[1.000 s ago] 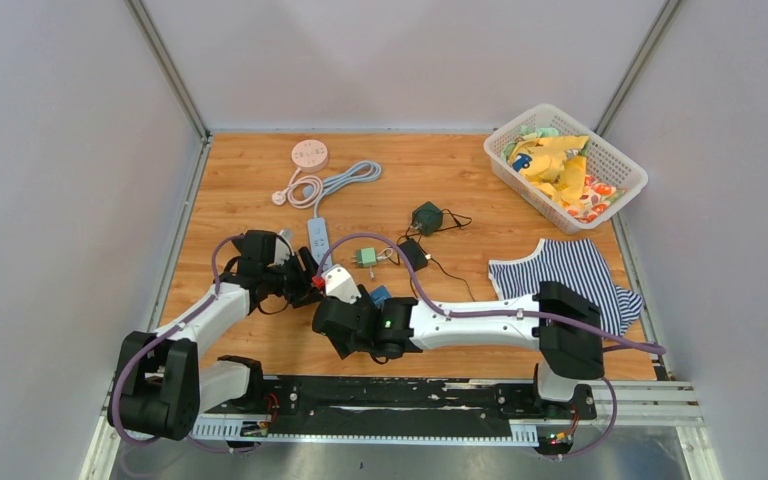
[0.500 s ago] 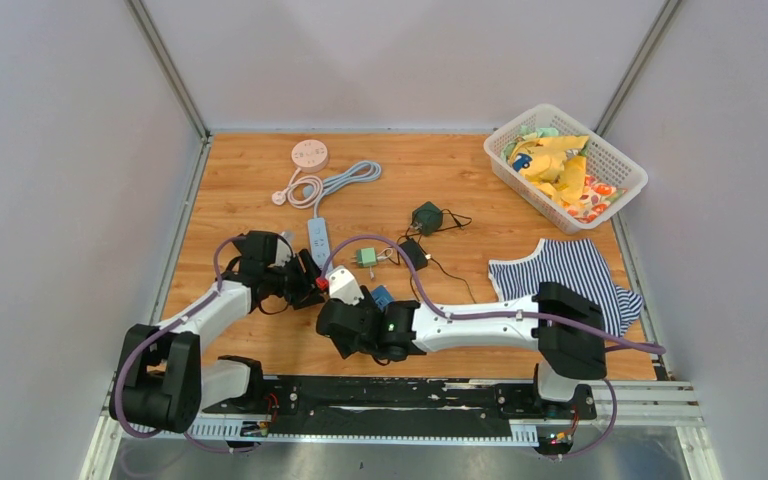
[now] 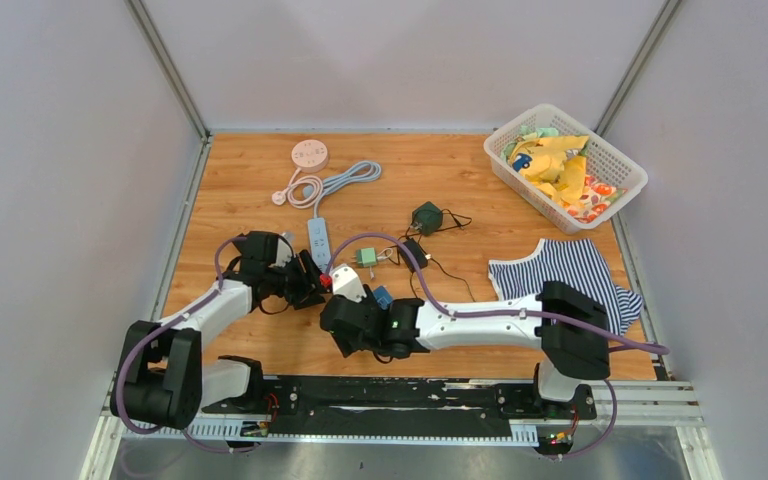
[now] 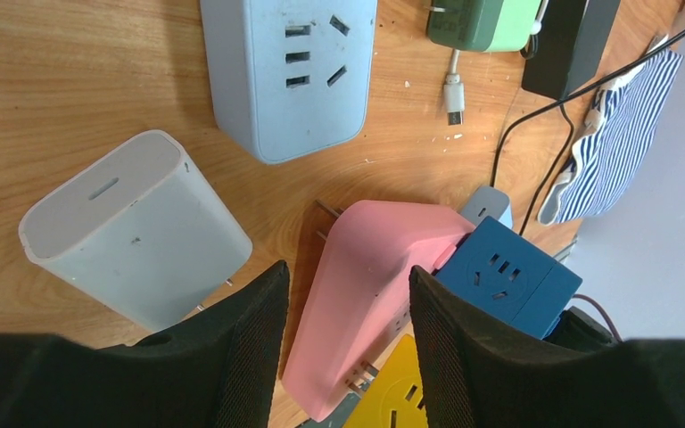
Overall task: Insert the plug
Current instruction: Insert the plug into the socket.
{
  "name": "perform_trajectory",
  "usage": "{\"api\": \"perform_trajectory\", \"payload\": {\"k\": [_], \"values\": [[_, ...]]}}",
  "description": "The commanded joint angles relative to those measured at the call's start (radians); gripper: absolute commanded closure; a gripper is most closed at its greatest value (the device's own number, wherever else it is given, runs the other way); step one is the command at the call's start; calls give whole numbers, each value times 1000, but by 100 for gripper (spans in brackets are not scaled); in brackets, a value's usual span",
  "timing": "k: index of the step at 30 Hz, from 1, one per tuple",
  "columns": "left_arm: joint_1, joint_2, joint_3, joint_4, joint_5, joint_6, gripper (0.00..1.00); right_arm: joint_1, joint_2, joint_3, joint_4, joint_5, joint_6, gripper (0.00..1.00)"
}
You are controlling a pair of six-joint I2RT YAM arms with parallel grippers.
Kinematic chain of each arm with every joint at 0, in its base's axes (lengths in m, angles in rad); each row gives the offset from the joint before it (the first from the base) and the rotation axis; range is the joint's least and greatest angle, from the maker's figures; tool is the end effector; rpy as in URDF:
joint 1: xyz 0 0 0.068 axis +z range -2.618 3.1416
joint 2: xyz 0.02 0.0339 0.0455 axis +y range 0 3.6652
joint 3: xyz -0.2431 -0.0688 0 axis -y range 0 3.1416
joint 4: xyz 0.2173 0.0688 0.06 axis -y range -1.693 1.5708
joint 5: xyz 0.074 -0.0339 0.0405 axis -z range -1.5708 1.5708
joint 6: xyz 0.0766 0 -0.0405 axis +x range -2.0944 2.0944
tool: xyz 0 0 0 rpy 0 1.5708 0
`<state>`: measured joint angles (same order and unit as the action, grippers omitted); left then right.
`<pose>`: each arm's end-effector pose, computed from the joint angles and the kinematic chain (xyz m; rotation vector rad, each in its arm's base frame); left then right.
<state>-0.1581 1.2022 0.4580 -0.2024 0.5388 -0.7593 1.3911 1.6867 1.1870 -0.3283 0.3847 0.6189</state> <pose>0.2057 -0.0726 0.1238 -0.5551 2.5822 -1.0272 0.0936 0.3546 0.1967 -0.7287 2.2719 0.5338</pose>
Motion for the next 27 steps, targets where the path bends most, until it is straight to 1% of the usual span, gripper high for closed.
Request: {"api": "perform_trajectory", "payload": {"k": [1,6,12,16,27], "values": [[8,27,-19,43,29,-18,47,-13,56,49,-84,-7,-22,100],[8,53,-34,63,37,-29,47,-11,125,105,-160,-32,-36,100],[8,45,-59,76,37,-35,49,-10,179,114,-190,-72,-35,100],[8,50,-61,79,36,-33,53,-10,224,142,-234,-69,-47,100],[8,61,-78,95,50,-43,55,-37,296,157,-250,-112,-71,100]]}}
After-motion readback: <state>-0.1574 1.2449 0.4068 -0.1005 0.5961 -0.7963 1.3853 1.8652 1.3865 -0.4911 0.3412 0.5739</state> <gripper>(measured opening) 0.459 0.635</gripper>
